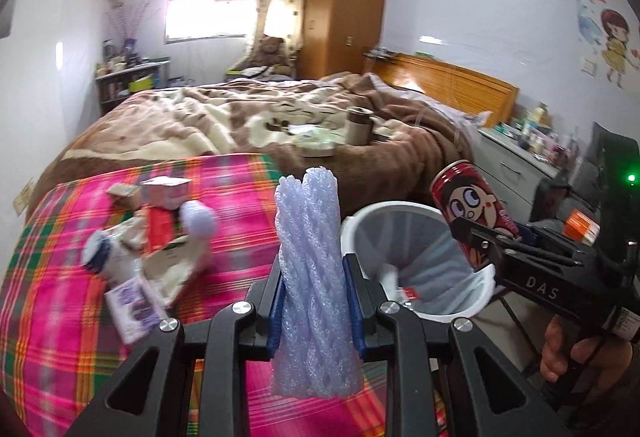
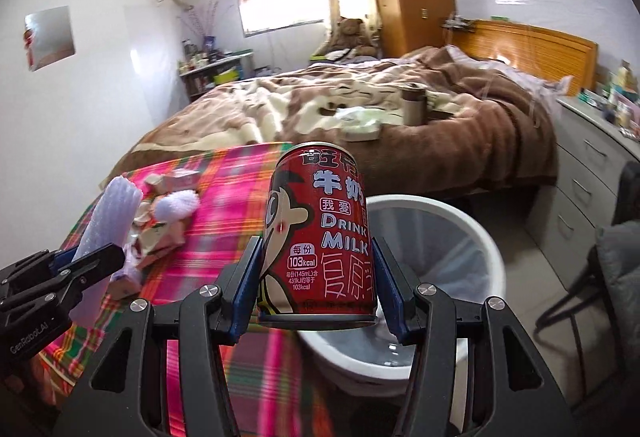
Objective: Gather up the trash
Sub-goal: 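Carry the can and foam sleeves over the bin and release them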
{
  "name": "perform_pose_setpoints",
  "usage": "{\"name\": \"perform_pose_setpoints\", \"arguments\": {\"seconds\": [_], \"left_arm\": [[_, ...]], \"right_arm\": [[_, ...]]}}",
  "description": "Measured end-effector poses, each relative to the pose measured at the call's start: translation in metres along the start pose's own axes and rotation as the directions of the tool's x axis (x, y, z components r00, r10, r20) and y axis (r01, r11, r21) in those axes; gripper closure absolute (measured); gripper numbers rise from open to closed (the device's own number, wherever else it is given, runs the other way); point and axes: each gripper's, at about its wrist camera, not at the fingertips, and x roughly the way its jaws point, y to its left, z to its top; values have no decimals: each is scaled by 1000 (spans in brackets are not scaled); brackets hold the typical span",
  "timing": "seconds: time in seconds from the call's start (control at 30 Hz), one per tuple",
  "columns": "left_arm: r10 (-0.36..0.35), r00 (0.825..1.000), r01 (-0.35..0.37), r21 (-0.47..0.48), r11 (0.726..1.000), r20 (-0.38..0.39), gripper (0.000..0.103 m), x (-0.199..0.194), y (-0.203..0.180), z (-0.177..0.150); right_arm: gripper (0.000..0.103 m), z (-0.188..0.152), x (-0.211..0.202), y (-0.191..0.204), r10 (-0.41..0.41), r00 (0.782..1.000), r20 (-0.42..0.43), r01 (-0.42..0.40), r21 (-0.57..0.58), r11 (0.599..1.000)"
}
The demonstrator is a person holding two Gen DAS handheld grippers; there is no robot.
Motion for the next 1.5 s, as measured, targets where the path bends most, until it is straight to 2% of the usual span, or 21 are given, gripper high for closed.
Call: {"name": "perform_pose_setpoints", "arguments": {"seconds": [0.2, 0.53, 0.73, 0.97, 1.07, 1.1, 1.13, 1.2, 1.3, 1.5], "left_arm": [[-61, 998, 62, 34, 998, -19, 76, 19, -30, 2], [-131, 989, 135, 62, 989, -68, 76, 55, -71, 6], [-118, 986, 125, 55, 991, -114, 76, 83, -79, 6], [-117, 986, 122, 33, 992, -122, 74, 95, -83, 6], [-125, 985, 128, 21, 992, -119, 62, 98, -81, 8], [-119, 986, 122, 21, 992, -117, 49, 99, -81, 8], [-120, 986, 123, 18, 992, -115, 41, 98, -80, 7], [-134, 984, 135, 5, 991, -113, 41, 98, -75, 7], [-105, 988, 106, 7, 994, -115, 41, 96, -71, 7], [-80, 992, 81, 2, 997, -93, 41, 81, -58, 4]], "right_arm": [[49, -2, 7, -26, -65, 997, -28, 66, 35, 997], [49, -12, 24, -55, -105, 990, -96, 110, 47, 993], [49, -14, 37, -67, -103, 986, -129, 109, 37, 993], [49, -15, 44, -73, -106, 982, -153, 111, 28, 993], [45, -12, 42, -74, -139, 981, -132, 144, 27, 989], [36, -11, 42, -75, -141, 982, -127, 146, 30, 989], [29, -10, 43, -75, -140, 982, -124, 145, 33, 989], [28, -9, 39, -76, -147, 982, -116, 153, 39, 987], [28, -9, 37, -75, -158, 981, -115, 164, 42, 986], [28, -7, 31, -66, -129, 987, -93, 133, 48, 990]]}}
